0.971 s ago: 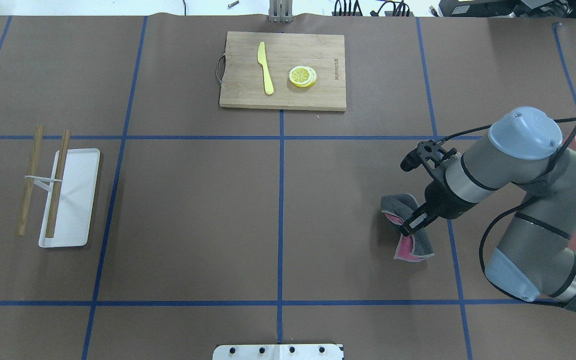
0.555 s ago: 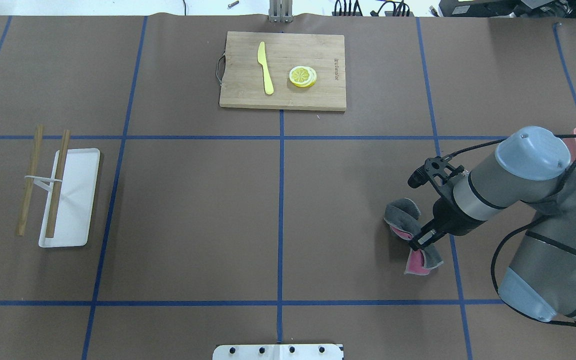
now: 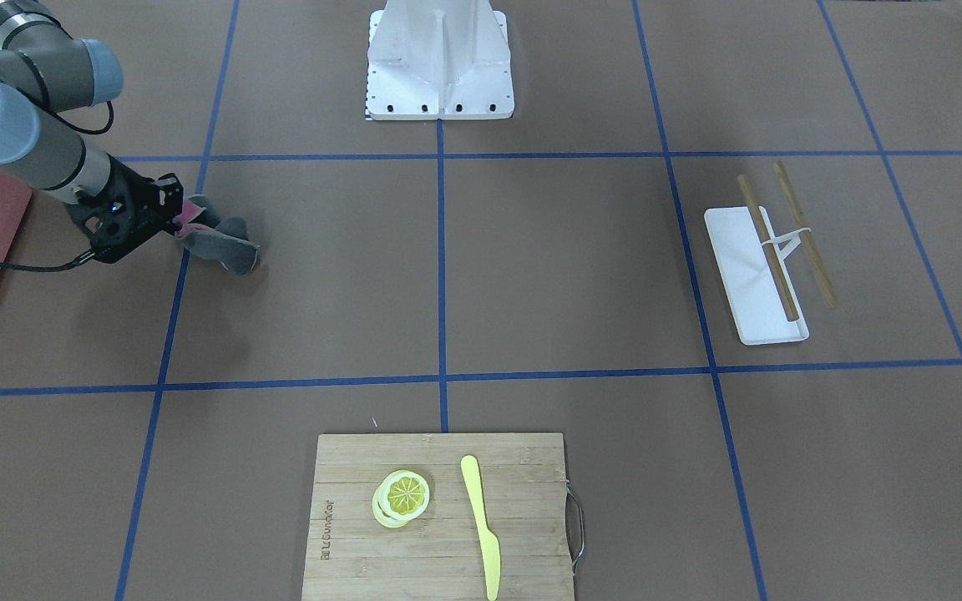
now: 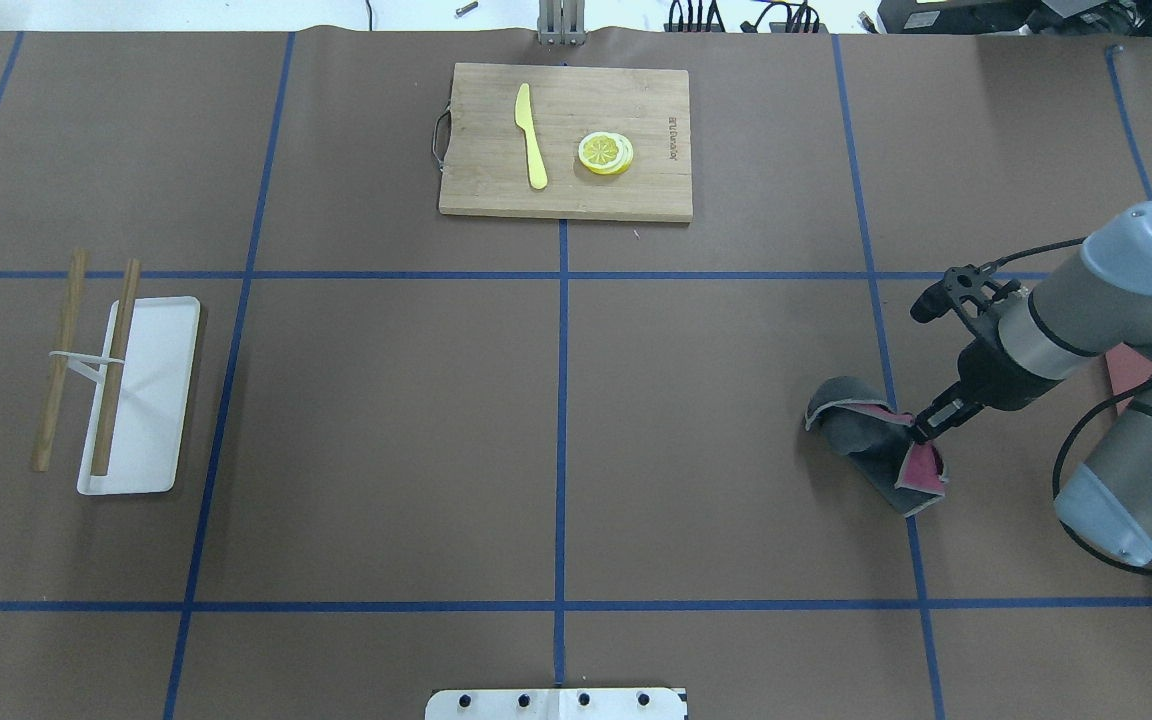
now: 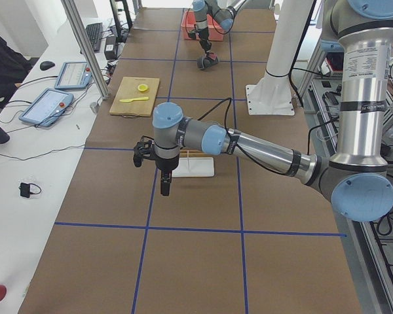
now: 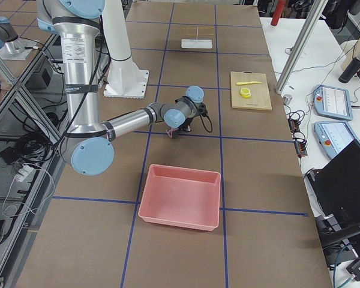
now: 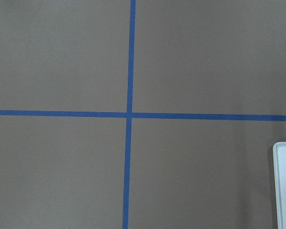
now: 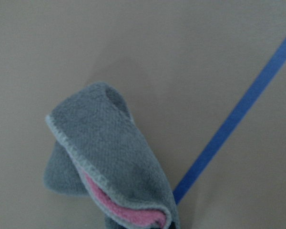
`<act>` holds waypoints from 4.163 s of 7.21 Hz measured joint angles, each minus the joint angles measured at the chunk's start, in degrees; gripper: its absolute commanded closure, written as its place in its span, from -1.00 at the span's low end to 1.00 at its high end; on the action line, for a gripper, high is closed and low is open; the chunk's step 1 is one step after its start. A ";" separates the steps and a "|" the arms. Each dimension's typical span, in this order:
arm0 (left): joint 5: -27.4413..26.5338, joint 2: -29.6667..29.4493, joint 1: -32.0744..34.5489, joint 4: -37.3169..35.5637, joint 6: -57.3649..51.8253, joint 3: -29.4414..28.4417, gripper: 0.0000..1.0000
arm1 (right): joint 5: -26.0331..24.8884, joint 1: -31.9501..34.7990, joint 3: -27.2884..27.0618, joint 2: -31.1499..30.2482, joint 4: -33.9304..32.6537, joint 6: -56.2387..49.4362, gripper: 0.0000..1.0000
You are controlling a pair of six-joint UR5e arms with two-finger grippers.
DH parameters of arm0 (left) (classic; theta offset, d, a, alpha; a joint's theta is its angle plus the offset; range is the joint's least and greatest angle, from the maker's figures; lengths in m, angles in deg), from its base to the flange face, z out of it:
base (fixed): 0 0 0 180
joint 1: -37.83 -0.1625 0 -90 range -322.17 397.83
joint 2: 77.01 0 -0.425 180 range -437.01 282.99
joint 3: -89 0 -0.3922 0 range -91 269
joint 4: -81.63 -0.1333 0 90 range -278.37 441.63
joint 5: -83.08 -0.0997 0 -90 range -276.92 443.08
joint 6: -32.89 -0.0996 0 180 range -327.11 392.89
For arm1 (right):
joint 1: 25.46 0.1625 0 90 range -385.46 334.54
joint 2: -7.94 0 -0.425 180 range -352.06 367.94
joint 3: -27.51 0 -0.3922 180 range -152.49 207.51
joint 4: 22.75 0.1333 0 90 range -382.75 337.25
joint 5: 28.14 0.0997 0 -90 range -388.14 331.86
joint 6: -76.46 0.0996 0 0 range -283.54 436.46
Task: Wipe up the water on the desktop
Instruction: 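Wipe the cloth back and forth across the table with the right gripper, then lift the cloth with the right gripper and move it over the pink bin, then lower the cloth into the pink bin and open the right gripper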
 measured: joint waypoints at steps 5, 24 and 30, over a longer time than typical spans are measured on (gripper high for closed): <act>-0.07 -0.14 -0.06 -0.02 0.38 -0.43 -0.96 | 4.91 11.84 11.16 5.29 -0.80 -6.99 1.00; 0.29 0.15 0.08 0.13 0.27 -1.99 -0.96 | -0.56 46.47 -2.24 -10.60 -24.84 -40.61 1.00; 0.28 -0.09 0.01 0.13 0.08 -2.34 -0.96 | -2.26 46.11 -1.64 -10.19 -24.77 -40.63 -1.00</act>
